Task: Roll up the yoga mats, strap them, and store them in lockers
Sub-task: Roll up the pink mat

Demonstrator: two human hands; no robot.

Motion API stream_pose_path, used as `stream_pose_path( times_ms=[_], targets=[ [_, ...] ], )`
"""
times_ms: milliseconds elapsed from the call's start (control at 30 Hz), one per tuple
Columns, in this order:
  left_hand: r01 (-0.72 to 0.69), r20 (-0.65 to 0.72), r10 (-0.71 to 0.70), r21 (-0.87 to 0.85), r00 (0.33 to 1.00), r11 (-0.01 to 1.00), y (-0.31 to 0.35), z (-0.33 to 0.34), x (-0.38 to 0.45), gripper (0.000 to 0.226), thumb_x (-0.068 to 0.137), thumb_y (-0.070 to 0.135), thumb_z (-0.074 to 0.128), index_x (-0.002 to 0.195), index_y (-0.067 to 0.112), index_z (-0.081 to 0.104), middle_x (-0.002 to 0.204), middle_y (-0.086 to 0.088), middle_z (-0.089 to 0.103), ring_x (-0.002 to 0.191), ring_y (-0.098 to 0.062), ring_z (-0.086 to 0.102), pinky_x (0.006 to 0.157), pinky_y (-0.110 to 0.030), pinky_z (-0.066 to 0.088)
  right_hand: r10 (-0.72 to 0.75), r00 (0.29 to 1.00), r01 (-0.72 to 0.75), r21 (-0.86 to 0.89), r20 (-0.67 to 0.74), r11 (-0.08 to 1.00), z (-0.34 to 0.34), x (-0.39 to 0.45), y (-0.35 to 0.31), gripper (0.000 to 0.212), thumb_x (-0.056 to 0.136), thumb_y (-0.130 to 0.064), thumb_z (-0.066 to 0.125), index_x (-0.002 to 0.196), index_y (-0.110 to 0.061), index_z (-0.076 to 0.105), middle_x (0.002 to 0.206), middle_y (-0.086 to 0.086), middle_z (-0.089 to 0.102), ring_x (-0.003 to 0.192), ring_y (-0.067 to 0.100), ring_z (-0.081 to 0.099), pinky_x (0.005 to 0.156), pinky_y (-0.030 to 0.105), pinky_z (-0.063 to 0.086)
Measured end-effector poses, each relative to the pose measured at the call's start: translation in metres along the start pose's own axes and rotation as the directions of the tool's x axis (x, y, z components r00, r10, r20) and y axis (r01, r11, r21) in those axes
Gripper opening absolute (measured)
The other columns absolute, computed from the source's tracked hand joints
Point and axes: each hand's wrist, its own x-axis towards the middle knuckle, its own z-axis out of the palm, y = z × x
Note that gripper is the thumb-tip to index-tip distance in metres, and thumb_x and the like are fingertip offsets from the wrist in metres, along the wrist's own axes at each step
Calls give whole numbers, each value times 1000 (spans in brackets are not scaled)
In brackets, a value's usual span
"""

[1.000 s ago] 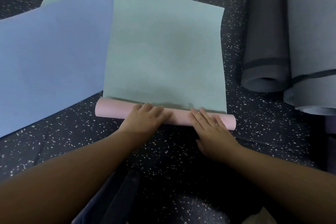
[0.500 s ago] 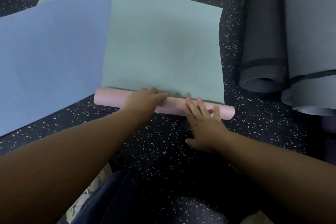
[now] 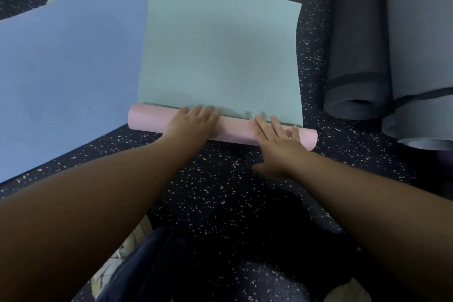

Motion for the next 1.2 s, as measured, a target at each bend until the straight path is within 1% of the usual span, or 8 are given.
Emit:
stream_pose_path(
  times_ms=[233, 367, 433, 533, 700, 867, 1000, 1200],
  targets=[
    [37, -17, -37, 16, 999, 999, 2, -4, 0, 61, 93, 13, 45, 147, 9, 16, 135, -10, 36, 117, -27, 43, 95, -34, 40, -55, 980, 61, 27, -193, 998, 8, -5, 9, 85, 93, -31, 46, 150, -28, -17, 159, -8, -18, 146, 19, -14, 115, 56, -6],
    [40, -4, -40, -33, 999, 999, 5, -6, -13, 55, 87, 10, 50, 138, 13, 31, 125, -7, 42, 108, -27, 47, 85, -33, 43, -147, 942, 127, -85, -301, 988, 11, -11, 25, 73, 96, -31, 46, 153, -24, 1, 160, -6, 2, 147, 17, 5, 117, 47, 9],
    [27, 21, -25, -72, 999, 997, 9, -3, -23, 59, 85, 9, 53, 139, 14, 29, 124, -7, 43, 107, -27, 47, 81, -33, 44, -205, 918, 162, -152, -338, 975, 14, -13, 28, 70, 92, -30, 55, 151, -20, 20, 155, 0, 25, 140, 21, 27, 110, 46, 25],
    [-10, 60, 18, -135, 998, 991, 17, 1, -40, 63, 84, 8, 54, 141, 18, 27, 124, -6, 43, 106, -27, 48, 79, -34, 45, -293, 864, 241, -175, -409, 955, 29, -18, 28, 60, 74, -31, 68, 129, -15, 50, 120, 8, 61, 101, 30, 63, 81, 47, 50],
    [-68, 126, 99, -232, 987, 970, 24, 6, -71, 61, 85, 12, 53, 141, 22, 32, 126, -4, 43, 106, -26, 46, 83, -38, 48, -351, 847, 300, -185, -399, 936, 62, -35, 16, 58, 69, -46, 39, 118, -14, 44, 103, 8, 65, 82, 29, 65, 63, 38, 54],
    [-84, 159, 130, -271, 979, 959, 22, 9, -71, 62, 86, 18, 54, 142, 28, 28, 127, -1, 42, 108, -23, 45, 86, -36, 46, -397, 814, 332, -220, -424, 917, 62, -40, 15, 61, 65, -44, 65, 114, -9, 58, 99, 8, 62, 82, 26, 60, 62, 31, 51],
    [-128, 108, 167, -302, 980, 945, 10, 8, -72, 57, 89, 29, 60, 139, 23, 34, 129, -3, 46, 108, -23, 48, 86, -31, 40, -384, 823, 289, -274, -419, 917, 53, -40, 14, 58, 74, -47, 48, 113, -8, 64, 95, 5, 60, 81, 23, 53, 62, 31, 48],
    [-85, 175, 172, -417, 970, 905, 5, 4, -62, 51, 92, 29, 57, 137, 22, 34, 138, -1, 40, 121, -21, 42, 94, -32, 39, -344, 863, 268, -243, -370, 932, 48, -35, 13, 60, 62, -35, 83, 110, -3, 66, 90, 9, 63, 74, 27, 61, 57, 31, 50]
  ],
)
